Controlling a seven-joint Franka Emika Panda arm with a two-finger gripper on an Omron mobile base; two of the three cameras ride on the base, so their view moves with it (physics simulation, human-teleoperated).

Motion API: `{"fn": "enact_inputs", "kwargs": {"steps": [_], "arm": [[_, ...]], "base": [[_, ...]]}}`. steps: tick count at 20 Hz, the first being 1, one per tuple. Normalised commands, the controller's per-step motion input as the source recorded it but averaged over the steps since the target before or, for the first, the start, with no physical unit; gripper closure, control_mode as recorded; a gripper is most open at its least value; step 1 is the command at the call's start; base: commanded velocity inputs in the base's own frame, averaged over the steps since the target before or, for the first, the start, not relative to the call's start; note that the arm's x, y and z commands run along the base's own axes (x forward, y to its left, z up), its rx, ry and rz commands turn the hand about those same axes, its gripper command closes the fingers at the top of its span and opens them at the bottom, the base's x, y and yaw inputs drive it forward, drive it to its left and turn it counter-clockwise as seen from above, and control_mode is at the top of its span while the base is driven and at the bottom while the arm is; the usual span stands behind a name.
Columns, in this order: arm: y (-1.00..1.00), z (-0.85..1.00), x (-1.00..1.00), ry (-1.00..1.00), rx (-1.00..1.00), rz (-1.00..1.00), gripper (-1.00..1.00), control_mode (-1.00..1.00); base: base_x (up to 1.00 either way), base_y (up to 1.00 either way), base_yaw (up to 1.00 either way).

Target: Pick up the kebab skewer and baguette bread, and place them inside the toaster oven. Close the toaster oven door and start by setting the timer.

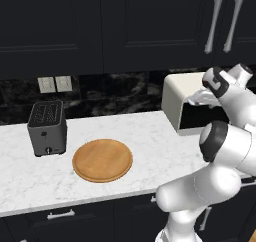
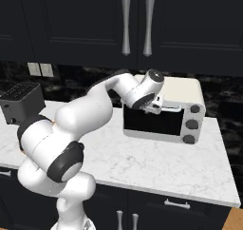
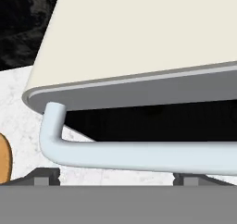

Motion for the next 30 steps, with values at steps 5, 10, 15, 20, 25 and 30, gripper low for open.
{"fn": "enact_inputs", "kwargs": {"steps": [5,10,15,20,25,30], "arm": [[0.06,0.00,-0.42,-0.13,-0.16,0.00,-1.00,-1.00],[0.05,0.00,-0.40,-0.16,-0.15,0.00,-1.00,-1.00],[-0.04,0.12,-0.60,-0.02,-0.11,0.00,-1.00,-1.00],[-0.34,0.30,-0.81,0.00,-0.11,0.01,-1.00,-1.00],[-0.51,0.17,-0.97,-0.10,-0.11,0.12,-1.00,-1.00],[-0.68,0.08,-0.64,-0.35,-0.03,0.27,-1.00,-1.00]], "base": [[0.00,0.00,0.00],[0.00,0.00,0.00],[0.00,0.00,0.00],[0.00,0.00,0.00],[0.00,0.00,0.00],[0.00,0.00,0.00]]}}
